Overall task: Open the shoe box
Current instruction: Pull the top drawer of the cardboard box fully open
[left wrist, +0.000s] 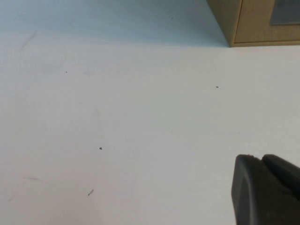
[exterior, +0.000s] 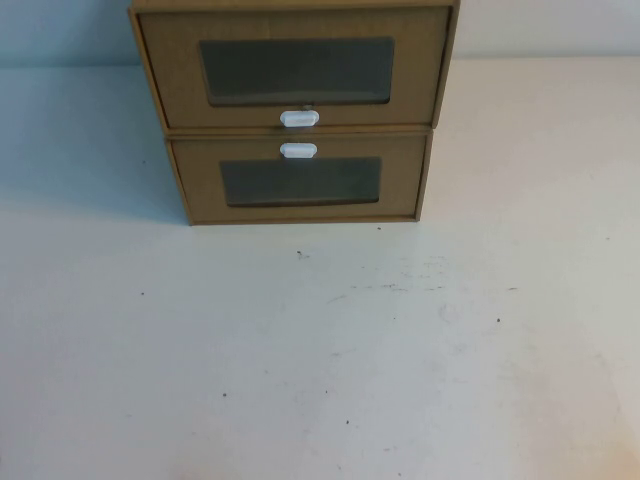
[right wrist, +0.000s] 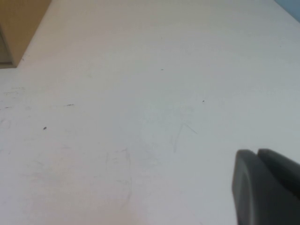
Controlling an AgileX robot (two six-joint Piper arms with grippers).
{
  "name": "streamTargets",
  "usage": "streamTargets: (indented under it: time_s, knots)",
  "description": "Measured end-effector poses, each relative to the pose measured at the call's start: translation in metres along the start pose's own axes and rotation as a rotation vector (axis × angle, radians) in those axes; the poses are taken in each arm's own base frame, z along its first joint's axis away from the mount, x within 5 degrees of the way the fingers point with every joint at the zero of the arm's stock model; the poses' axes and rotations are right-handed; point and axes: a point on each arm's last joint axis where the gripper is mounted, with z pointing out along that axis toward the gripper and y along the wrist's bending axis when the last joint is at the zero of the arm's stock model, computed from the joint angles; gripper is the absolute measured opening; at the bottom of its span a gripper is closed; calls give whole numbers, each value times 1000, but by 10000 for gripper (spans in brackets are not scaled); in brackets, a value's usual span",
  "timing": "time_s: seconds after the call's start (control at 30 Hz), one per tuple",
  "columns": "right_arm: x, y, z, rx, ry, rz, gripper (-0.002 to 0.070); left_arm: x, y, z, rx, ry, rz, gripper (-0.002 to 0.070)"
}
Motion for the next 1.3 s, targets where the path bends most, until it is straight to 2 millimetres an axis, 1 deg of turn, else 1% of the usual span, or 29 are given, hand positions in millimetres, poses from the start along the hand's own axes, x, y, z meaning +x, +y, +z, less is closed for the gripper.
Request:
streamTargets:
  time_s: [0.77,0.9,1.0,1.17,1.23,1.3]
  knots:
    - [0,0,0,0,0,0,-14,-3,0,0,-2,-30,0,-5]
    - [0,0,0,0,0,0,-13,-5,-1,0,8,-53,-31,-5]
    - [0,0,0,0,0,0,-13,-9,-2,0,34,-92,-149,-5]
    - [0,0,0,0,0,0,-13,-21,-4,-3,104,-220,-517,-5]
    - [0,0,0,0,0,0,-13,-25,-3,-4,115,-265,-603,-5]
    - [0,0,0,0,0,0,-13,-29,-1,-5,115,-309,-645,-5]
